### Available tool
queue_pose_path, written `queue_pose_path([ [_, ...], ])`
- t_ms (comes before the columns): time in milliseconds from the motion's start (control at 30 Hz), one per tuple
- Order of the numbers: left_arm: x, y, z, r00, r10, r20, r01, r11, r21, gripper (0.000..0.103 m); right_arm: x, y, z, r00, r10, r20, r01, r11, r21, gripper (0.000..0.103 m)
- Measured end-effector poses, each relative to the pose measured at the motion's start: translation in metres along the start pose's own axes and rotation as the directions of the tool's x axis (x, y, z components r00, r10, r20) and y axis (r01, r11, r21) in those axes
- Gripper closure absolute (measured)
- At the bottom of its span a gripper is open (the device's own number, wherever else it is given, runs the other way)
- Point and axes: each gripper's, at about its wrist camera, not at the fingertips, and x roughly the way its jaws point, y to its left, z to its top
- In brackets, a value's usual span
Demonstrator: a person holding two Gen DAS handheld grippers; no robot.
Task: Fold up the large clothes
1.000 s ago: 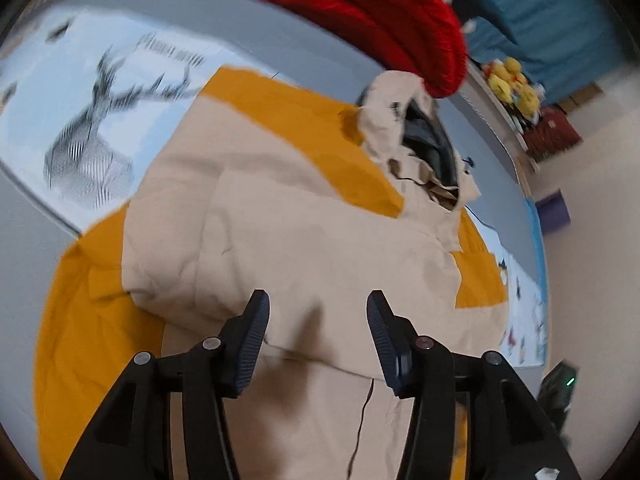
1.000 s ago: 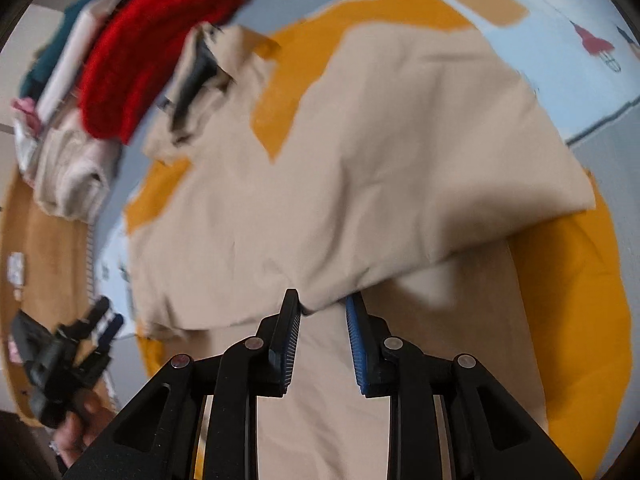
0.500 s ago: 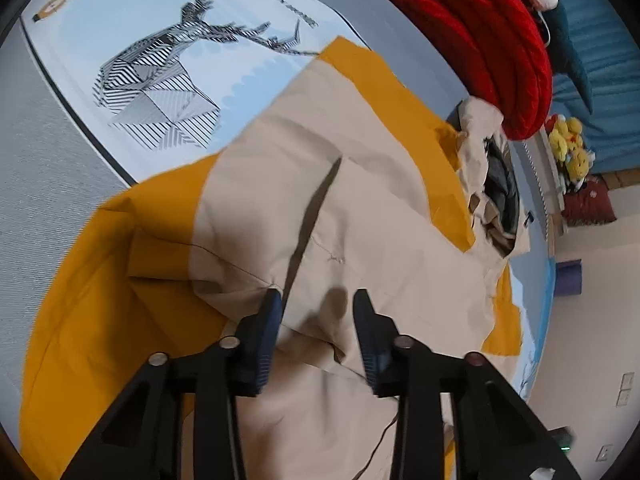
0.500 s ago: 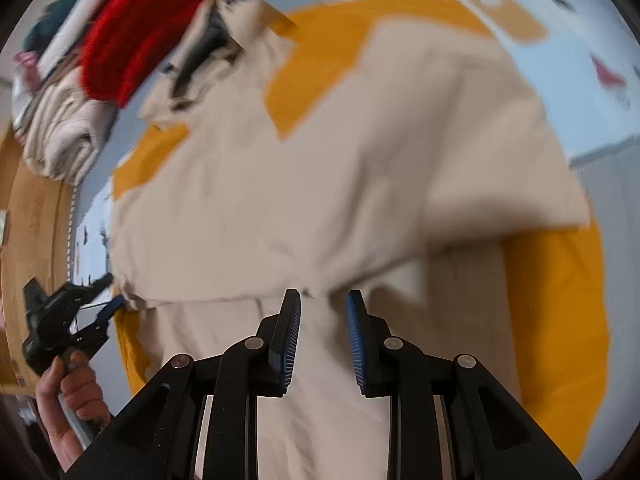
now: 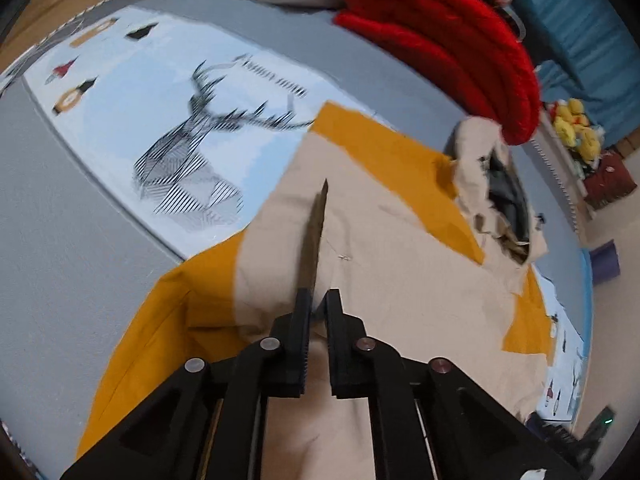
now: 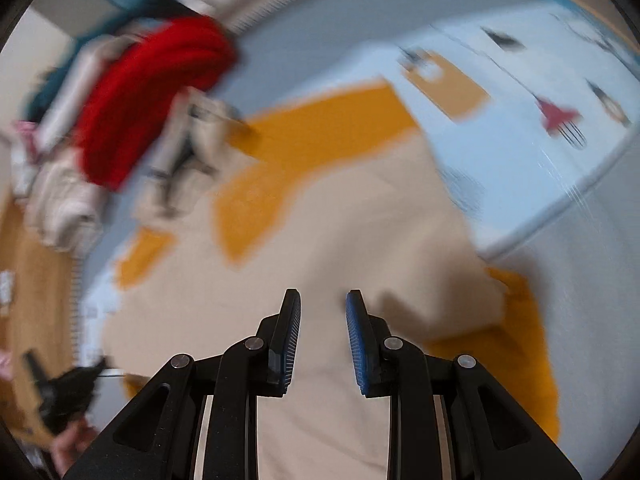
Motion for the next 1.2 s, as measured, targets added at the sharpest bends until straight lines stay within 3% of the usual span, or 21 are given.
queue_pose_path([
  [100,0.001,0.000,-0.001,0.999,0.048,0.013,-0.048,0.999,0.026,0.096,0.026,-0.033,-0.005,0.989,-0.091,-0.115,0.103,0.989,0.107,0.078],
  [200,-0.003,-0.006,0.000,1.000,-0.008,0.021,0.007,0.999,0.052,0.096,0.031,-0.050,-0.008,0.984,-0.108,-0.141,0.134,0.974,0.185,0.078],
  [300,0.006,-0.012,-0.002,0.998,-0.056,-0.011,0.056,0.997,0.047,0.096,0.013,-0.032,-0.006,0.987,-0.150,-0.057,0.156,0.979,0.130,0.078],
  [433,0.034,-0.004,-0.009,0.992,-0.069,-0.110,0.067,0.998,-0.018,0.096,-0.010,0.007,-0.006,0.991,-0.083,0.102,0.086,0.996,-0.028,0.078],
  [500,0.047,-0.003,-0.014,0.987,-0.052,-0.154,0.047,0.998,-0.032,0.096,-0.012,0.023,-0.006,0.992,-0.033,0.124,0.045,0.995,-0.091,0.078],
  [600,0.048,-0.010,-0.017,0.988,-0.023,-0.152,0.023,1.000,0.001,0.096,0.004,0.035,-0.007,0.998,0.026,0.055,-0.019,0.992,-0.121,0.078],
  [667,0.041,-0.016,-0.016,0.991,-0.018,-0.132,0.023,0.999,0.031,0.095,0.025,0.034,-0.008,1.000,0.010,-0.019,-0.012,0.995,-0.102,0.078],
  [800,0.030,-0.028,-0.012,0.995,-0.029,-0.094,0.037,0.995,0.089,0.089,0.060,0.019,-0.014,0.977,-0.152,-0.152,0.136,0.985,-0.110,0.078],
  [900,0.028,-0.036,-0.012,0.997,-0.019,-0.078,0.030,0.990,0.139,0.089,0.054,0.027,-0.011,0.979,-0.158,-0.127,0.143,0.982,-0.120,0.078],
  [1033,0.027,-0.046,-0.014,0.998,-0.001,-0.070,0.015,0.980,0.198,0.089,0.036,0.052,-0.006,0.998,-0.057,-0.024,0.052,0.979,-0.199,0.078],
  [1133,0.027,-0.051,-0.019,0.998,0.015,-0.067,0.001,0.971,0.237,0.089,0.041,0.060,-0.011,0.998,-0.028,-0.047,0.017,0.973,-0.228,0.078],
  [1200,0.029,-0.054,-0.022,0.997,0.014,-0.077,0.005,0.969,0.248,0.089,0.053,0.055,-0.018,0.993,-0.055,-0.104,0.031,0.975,-0.222,0.078],
])
